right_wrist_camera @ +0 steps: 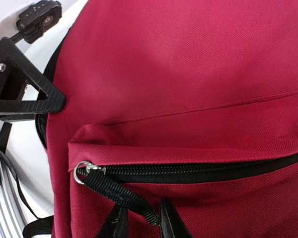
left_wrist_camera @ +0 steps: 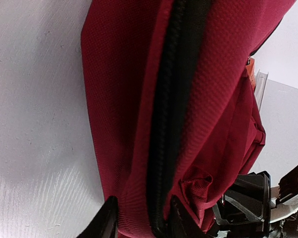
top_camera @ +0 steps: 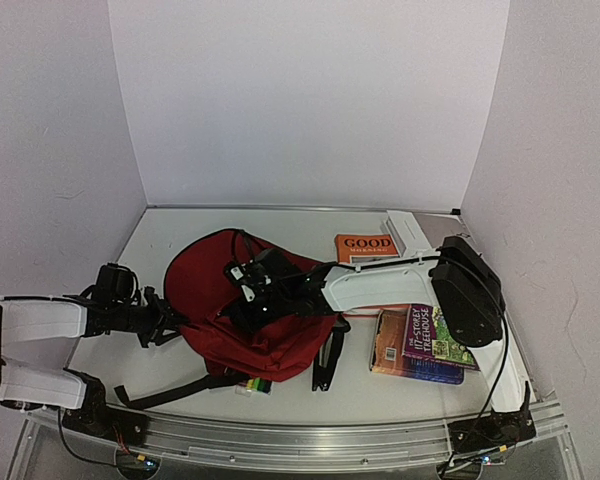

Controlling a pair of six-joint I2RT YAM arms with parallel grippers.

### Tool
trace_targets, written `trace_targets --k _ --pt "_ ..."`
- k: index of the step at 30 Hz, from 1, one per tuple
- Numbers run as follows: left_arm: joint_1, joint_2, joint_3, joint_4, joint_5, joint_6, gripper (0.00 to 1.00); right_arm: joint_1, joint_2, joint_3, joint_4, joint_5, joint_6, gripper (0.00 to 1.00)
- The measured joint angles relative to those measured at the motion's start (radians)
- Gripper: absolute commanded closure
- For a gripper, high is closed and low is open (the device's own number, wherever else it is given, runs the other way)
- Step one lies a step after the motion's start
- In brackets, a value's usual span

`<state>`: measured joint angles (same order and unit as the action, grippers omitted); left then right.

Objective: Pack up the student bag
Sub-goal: Unzip the student bag at the center of the board.

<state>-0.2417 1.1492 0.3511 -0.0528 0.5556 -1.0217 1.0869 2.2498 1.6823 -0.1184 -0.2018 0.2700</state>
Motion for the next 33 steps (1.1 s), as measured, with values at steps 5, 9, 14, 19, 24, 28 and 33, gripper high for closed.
trace_targets --k 5,9,14,19,24,28,33 --pt "0.0 0.005 0.0 0.002 -0.001 0.004 0.94 0.0 0.0 -0.003 0.026 -0.028 -0.017 1.0" --pt "-0.001 0.015 0.0 0.002 -0.008 0.006 1.0 0.0 0.0 -0.028 0.076 -0.039 -0.019 1.0" --pt "-0.002 0.038 0.0 0.002 -0.01 0.012 1.0 0.001 -0.01 -0.093 0.144 0.013 -0.003 1.0" --pt "-0.002 0.048 0.0 0.003 -0.01 0.022 1.0 0.006 -0.093 -0.208 0.207 0.133 0.023 1.0" --pt "-0.002 0.049 0.0 0.003 -0.01 0.027 1.0 0.008 -0.138 -0.234 0.249 0.23 0.044 1.0" --pt "-0.002 0.05 0.002 0.002 -0.01 0.029 1.0 0.01 -0.139 -0.242 0.259 0.278 0.058 1.0" --pt "-0.003 0.05 0.003 0.001 -0.01 0.031 1.0 0.009 -0.139 -0.244 0.255 0.333 0.077 1.0"
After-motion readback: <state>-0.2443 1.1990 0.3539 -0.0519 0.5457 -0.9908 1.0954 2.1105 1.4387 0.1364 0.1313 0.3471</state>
